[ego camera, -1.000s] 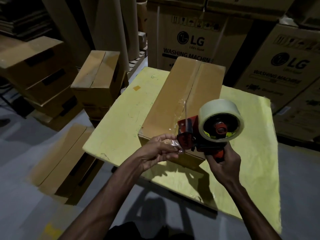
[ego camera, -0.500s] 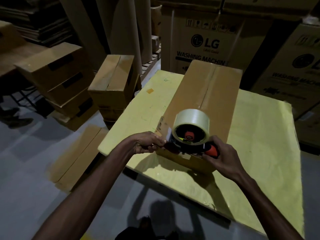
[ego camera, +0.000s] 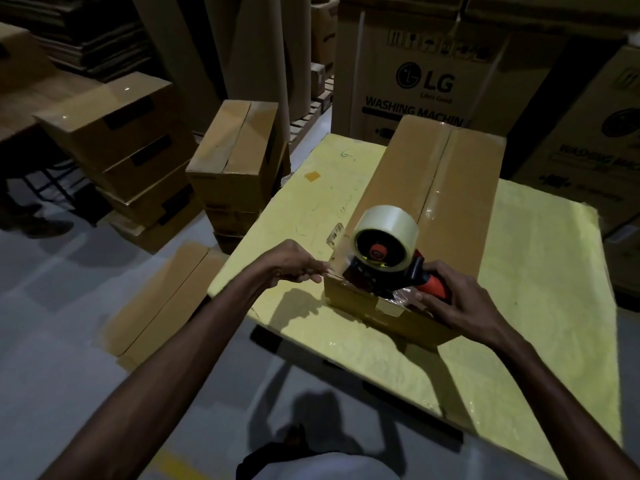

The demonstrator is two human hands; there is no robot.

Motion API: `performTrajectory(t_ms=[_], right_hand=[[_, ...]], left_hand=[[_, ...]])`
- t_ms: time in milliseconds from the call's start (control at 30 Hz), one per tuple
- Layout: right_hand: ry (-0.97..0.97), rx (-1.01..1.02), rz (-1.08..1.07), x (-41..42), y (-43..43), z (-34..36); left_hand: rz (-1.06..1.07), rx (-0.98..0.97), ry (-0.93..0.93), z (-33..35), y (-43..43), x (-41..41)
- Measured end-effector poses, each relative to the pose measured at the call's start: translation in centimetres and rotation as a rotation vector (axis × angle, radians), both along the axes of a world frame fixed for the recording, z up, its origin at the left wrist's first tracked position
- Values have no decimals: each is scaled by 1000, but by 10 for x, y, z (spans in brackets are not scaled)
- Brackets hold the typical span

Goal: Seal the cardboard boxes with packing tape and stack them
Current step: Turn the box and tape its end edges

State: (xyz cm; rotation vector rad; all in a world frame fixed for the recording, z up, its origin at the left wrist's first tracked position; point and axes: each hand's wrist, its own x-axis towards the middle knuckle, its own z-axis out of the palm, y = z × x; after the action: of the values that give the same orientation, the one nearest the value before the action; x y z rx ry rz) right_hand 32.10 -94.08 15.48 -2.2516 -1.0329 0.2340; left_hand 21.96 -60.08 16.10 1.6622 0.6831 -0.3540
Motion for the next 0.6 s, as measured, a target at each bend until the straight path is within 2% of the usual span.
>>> performTrajectory(t_ms=[67, 233, 333, 433, 600], right_hand=[[69, 40, 0, -3, 0, 0], [141, 129, -11, -8, 3, 14], [143, 160, -19, -9, 3, 26], [122, 184, -15, -10, 2, 32], [100, 184, -29, -7, -2, 28]], left_hand=[[-6, -106, 31, -8, -13, -3], [-32, -530, 189, -16, -35, -8], [-14, -717, 180, -12, -44, -9], [92, -741, 155, -7, -51, -6], [153, -602, 60, 0, -47, -4]])
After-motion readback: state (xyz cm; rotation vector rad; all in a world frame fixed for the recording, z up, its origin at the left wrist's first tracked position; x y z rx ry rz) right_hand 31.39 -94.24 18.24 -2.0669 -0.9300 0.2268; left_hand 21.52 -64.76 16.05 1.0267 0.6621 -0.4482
